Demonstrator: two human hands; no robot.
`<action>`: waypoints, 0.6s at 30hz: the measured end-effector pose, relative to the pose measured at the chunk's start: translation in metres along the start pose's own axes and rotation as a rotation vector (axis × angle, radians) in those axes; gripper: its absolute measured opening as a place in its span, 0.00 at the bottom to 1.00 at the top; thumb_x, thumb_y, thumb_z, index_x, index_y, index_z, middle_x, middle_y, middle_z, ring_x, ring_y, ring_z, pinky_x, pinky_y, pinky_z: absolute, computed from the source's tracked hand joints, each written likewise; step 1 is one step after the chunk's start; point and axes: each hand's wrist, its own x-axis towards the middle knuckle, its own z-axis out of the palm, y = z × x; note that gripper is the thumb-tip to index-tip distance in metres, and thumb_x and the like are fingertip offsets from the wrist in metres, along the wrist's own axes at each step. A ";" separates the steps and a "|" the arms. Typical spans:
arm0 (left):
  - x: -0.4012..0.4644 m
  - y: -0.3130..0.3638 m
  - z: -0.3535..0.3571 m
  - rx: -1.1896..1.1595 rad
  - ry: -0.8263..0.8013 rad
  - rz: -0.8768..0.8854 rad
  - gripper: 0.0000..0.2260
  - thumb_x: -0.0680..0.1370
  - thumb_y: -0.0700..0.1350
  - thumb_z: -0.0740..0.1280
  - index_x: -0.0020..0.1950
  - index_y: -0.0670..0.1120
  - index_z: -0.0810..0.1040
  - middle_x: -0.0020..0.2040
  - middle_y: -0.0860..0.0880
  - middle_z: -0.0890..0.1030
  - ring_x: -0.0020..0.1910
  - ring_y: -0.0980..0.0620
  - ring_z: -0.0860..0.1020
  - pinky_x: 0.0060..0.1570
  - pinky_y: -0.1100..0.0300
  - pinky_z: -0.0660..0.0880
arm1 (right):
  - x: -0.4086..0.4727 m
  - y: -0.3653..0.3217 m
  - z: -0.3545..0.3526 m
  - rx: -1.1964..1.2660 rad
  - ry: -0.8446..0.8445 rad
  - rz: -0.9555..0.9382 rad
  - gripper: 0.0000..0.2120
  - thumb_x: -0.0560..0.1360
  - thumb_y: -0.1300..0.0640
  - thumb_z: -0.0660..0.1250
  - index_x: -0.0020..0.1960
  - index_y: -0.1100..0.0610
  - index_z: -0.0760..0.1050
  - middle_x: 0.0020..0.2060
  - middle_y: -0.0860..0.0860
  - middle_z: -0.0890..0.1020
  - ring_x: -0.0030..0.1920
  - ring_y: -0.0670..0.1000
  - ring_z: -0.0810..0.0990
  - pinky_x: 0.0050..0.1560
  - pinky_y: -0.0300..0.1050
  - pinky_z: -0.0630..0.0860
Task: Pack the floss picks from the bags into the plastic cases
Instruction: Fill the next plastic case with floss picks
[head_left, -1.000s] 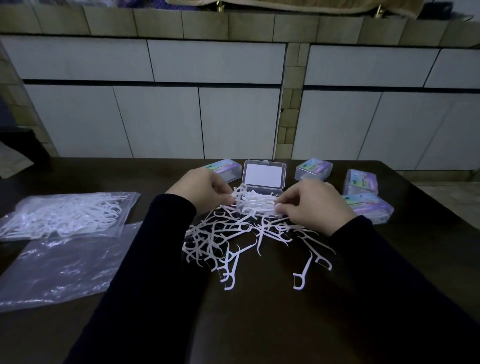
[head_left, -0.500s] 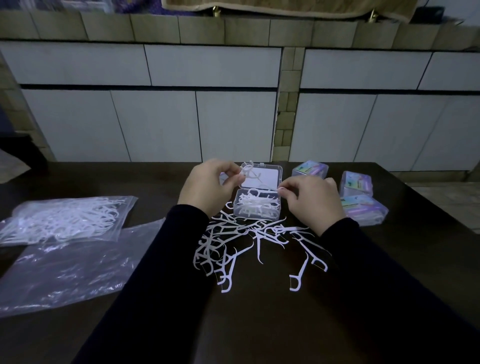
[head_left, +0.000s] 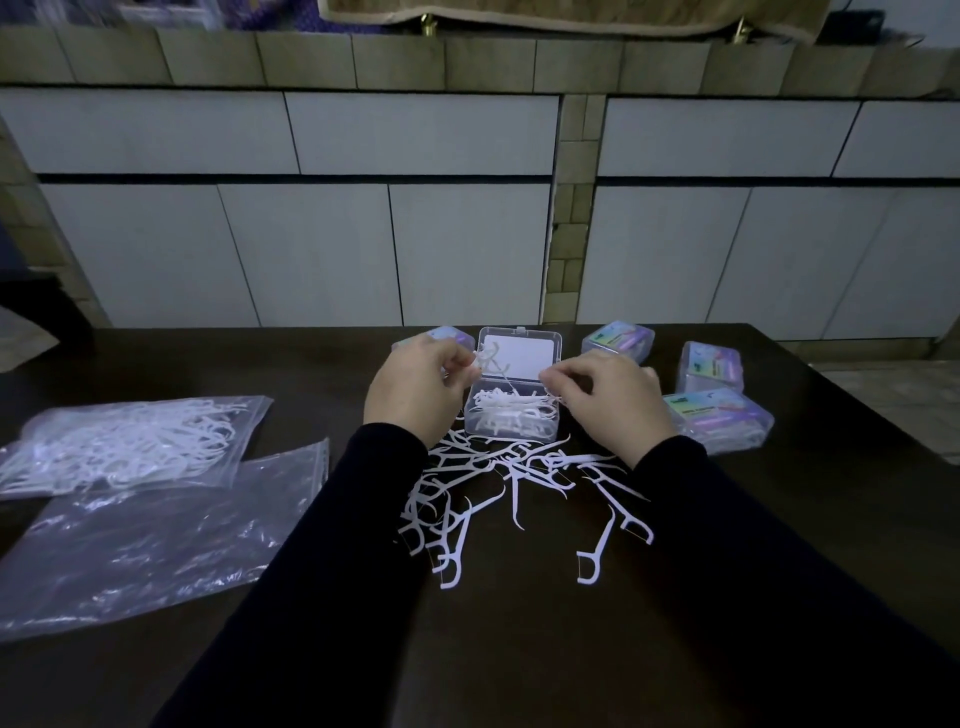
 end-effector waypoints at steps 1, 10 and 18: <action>0.000 0.000 0.002 0.010 -0.002 0.013 0.07 0.78 0.48 0.67 0.51 0.47 0.83 0.48 0.52 0.76 0.45 0.56 0.71 0.46 0.64 0.65 | 0.000 0.002 -0.001 0.004 -0.037 0.027 0.19 0.76 0.36 0.58 0.57 0.45 0.79 0.55 0.44 0.80 0.54 0.47 0.74 0.59 0.51 0.65; 0.000 0.001 0.012 0.090 -0.041 0.047 0.06 0.79 0.50 0.66 0.50 0.51 0.82 0.47 0.53 0.82 0.44 0.55 0.74 0.42 0.60 0.69 | -0.007 0.003 -0.001 0.032 -0.287 0.025 0.36 0.66 0.30 0.68 0.70 0.42 0.68 0.67 0.45 0.73 0.67 0.49 0.70 0.68 0.57 0.64; 0.003 0.004 0.018 0.255 -0.160 0.095 0.11 0.78 0.49 0.66 0.59 0.53 0.81 0.55 0.51 0.82 0.54 0.51 0.77 0.47 0.61 0.69 | -0.007 0.008 0.004 0.149 -0.361 -0.003 0.34 0.65 0.31 0.70 0.69 0.37 0.68 0.67 0.42 0.72 0.68 0.48 0.69 0.69 0.60 0.64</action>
